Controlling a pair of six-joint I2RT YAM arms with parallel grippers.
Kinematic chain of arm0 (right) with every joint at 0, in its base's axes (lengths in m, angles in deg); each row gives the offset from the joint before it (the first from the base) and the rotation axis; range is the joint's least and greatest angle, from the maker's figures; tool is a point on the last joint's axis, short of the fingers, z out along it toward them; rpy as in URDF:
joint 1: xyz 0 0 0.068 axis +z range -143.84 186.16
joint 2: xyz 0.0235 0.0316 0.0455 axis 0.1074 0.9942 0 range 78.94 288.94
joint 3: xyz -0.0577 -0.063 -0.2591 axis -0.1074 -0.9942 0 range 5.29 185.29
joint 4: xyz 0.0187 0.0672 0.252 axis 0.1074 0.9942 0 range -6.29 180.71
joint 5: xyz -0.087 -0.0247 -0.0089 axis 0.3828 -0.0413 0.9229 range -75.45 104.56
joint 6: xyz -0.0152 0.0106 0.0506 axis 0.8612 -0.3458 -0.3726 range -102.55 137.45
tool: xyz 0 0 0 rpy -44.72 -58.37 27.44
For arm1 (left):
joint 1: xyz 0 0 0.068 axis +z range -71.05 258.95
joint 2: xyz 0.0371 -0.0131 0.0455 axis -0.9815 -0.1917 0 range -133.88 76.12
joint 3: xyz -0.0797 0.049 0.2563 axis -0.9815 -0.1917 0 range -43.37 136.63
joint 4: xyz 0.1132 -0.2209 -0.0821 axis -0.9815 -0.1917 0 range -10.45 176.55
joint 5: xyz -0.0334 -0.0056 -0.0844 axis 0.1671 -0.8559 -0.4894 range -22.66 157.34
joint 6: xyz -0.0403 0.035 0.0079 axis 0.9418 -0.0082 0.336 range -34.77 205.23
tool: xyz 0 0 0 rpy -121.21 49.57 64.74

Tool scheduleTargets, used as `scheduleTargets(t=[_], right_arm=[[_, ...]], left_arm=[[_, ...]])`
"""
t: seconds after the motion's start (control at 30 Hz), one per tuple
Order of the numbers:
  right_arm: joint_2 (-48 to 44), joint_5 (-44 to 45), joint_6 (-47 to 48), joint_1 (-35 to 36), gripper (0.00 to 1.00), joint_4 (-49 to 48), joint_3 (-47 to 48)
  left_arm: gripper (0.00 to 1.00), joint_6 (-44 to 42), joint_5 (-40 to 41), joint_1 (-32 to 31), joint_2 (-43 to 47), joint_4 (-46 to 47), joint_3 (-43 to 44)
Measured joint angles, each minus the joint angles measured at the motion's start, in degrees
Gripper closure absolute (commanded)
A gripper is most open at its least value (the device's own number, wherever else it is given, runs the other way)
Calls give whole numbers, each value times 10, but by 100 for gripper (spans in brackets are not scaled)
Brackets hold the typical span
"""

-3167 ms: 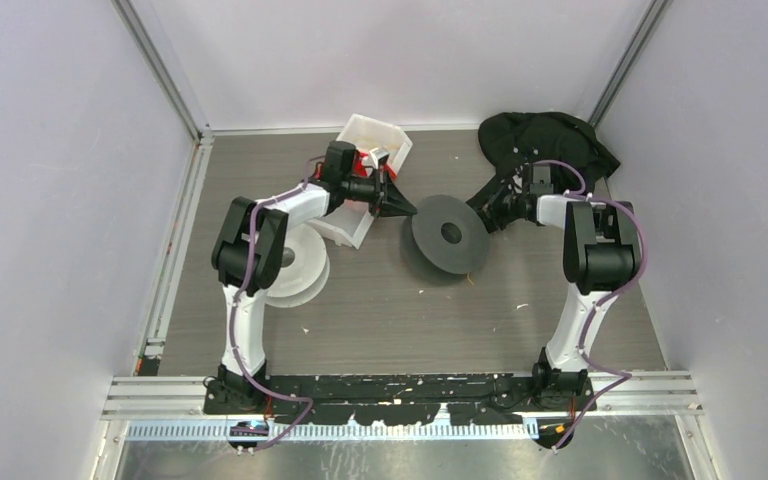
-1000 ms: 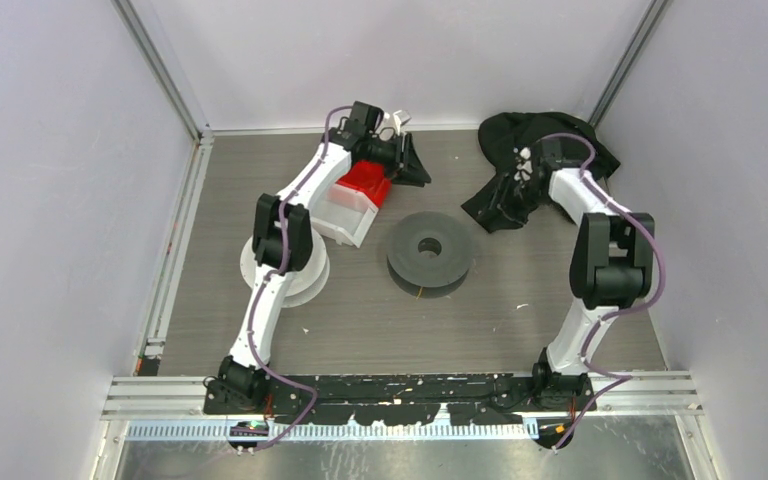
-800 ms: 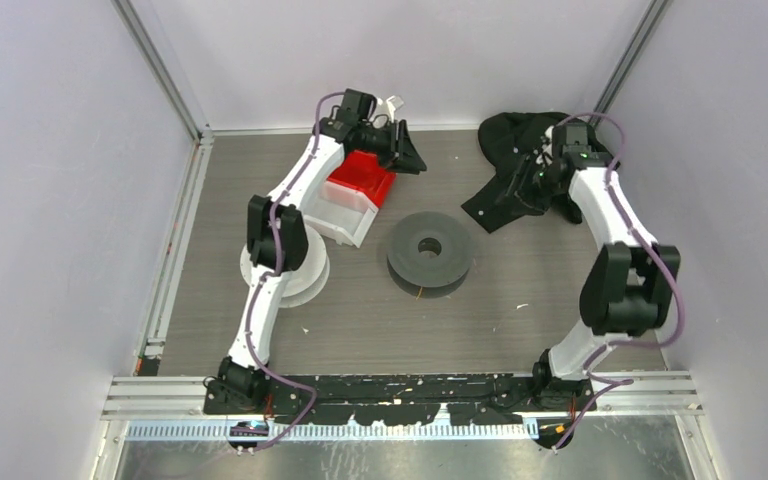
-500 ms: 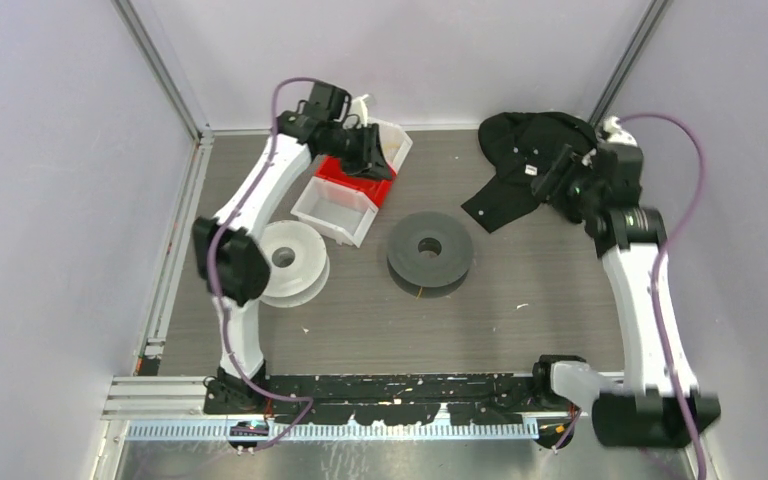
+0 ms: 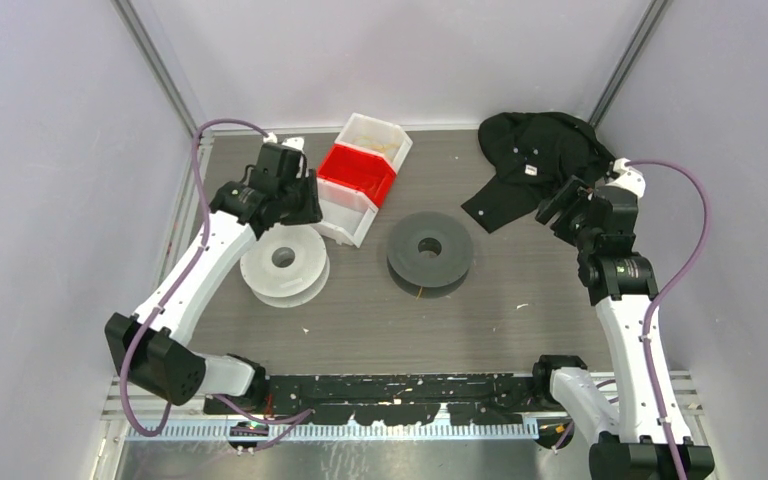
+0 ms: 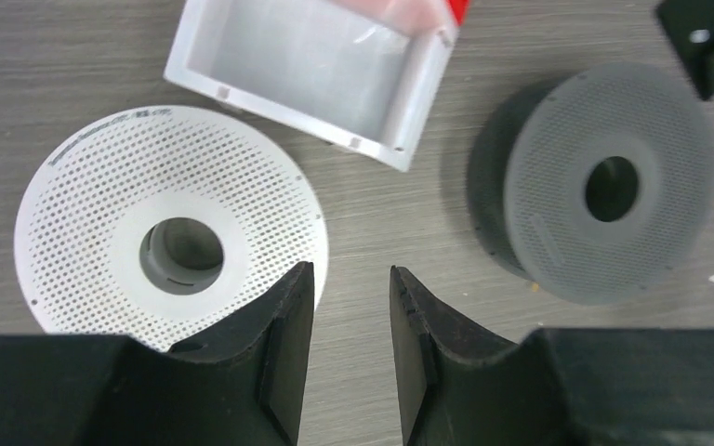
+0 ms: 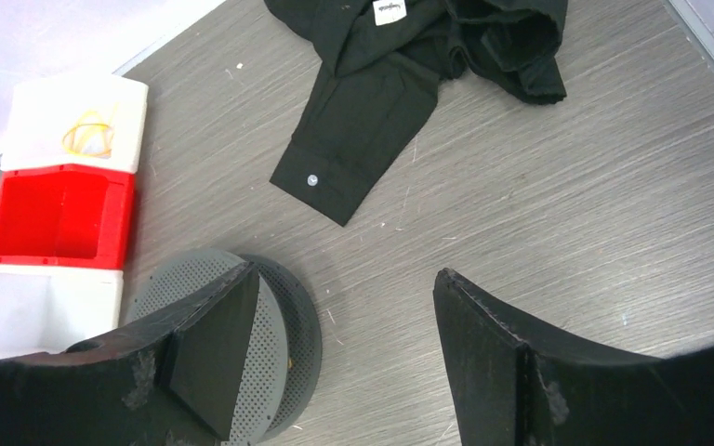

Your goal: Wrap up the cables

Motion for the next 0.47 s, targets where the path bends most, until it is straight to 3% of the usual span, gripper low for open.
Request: scheduleTargets(t=[0.2, 0.47], right_arm=[[-1, 8, -5, 0, 25, -3, -5], [-2, 20, -16, 0, 25, -5, -6]], left_arm=[[64, 20, 62, 0, 0, 7, -27], [72, 25, 89, 0, -13, 11, -2]])
